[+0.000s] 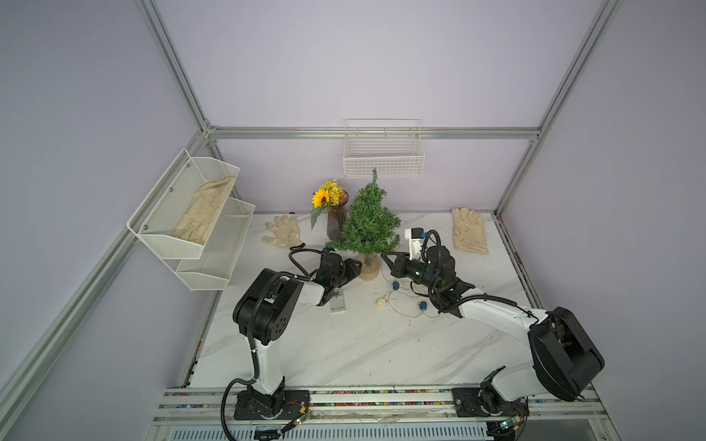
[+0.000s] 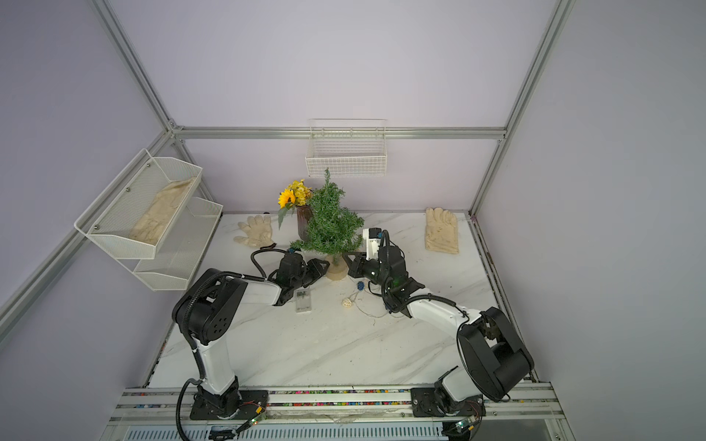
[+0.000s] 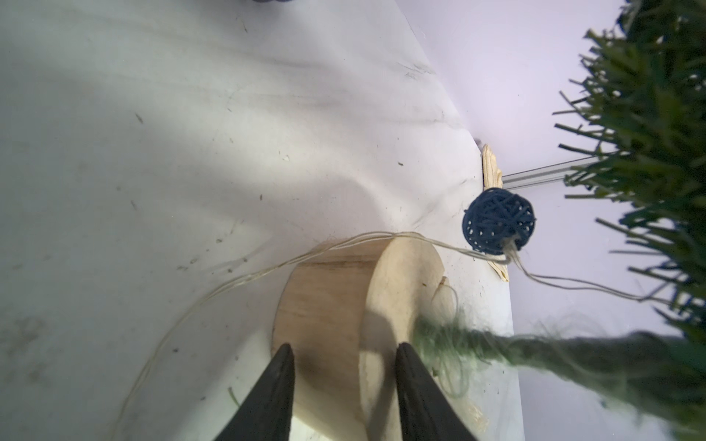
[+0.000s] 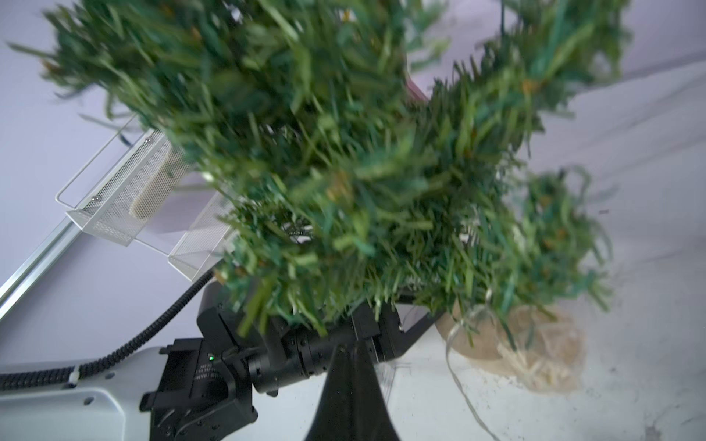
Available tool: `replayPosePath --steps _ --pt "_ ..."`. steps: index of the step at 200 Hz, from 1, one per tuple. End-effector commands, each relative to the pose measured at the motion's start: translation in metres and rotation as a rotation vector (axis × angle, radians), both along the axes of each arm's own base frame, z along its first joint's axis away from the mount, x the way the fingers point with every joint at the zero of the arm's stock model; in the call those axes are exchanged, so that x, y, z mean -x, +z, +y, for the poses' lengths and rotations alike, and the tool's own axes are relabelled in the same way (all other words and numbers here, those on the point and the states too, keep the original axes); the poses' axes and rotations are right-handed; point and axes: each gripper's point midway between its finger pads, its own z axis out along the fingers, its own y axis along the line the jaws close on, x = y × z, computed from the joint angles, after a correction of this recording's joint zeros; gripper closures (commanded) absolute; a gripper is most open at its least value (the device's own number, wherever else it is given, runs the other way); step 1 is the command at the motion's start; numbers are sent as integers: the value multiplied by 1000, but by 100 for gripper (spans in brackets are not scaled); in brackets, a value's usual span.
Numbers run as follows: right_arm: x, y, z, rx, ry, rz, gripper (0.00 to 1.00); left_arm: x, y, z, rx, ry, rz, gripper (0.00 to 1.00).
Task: Remove string lights from the small christmas tree
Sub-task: Adjust the Christmas tree at the center of the board, then pick up the light string from the Christmas tree.
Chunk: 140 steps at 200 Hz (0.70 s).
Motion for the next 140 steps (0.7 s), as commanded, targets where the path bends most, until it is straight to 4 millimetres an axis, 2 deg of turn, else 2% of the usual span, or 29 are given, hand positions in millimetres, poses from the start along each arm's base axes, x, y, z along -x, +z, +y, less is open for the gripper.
replayPosePath --steps 1,20,61,78,96,140 --pt "-7 -6 -9 95 -48 12 100 19 -49 14 -108 17 168 58" --pt "-4 -22 -9 122 -33 22 100 18 -49 12 -105 13 167 58" --pt "8 -44 -13 110 -16 -9 66 17 -49 11 -104 11 169 58" --pt "12 -53 -12 95 2 -31 57 16 -47 10 -99 11 166 58" --pt "10 -68 -5 99 23 -25 54 15 -47 10 -99 12 165 58" --pt "-6 -95 5 42 2 -20 55 16 -50 12 -105 19 178 58"
